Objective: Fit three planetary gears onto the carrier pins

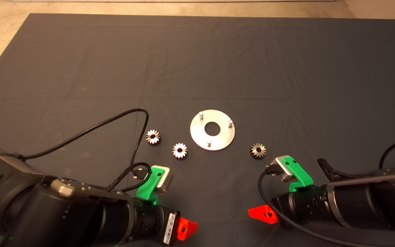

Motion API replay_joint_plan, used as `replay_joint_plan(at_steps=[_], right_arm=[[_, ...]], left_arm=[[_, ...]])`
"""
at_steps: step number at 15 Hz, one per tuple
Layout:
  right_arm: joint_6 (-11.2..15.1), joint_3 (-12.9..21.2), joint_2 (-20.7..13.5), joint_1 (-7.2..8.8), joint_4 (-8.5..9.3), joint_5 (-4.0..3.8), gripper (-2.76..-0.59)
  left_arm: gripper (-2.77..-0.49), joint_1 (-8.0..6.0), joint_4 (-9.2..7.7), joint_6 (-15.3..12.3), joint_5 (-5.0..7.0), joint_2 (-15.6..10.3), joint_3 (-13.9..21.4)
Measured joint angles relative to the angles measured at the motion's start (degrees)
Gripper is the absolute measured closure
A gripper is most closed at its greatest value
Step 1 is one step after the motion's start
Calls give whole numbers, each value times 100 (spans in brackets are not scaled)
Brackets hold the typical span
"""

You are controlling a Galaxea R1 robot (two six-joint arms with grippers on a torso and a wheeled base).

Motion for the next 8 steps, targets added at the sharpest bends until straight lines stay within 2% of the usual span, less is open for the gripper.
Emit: replay_joint_plan(at_steps=[4,5,8], right_arm=[[-155,0,-93,0,2,5,-273],[-218,0,-207,0,2,5,-273],[-654,0,-805,0,2,-9,-273]], left_arm=[[-276,0,-2,13,-5,33,0],[-276,0,0,13,-2,30,0],[-276,-2,-2,13,-2,79,0]])
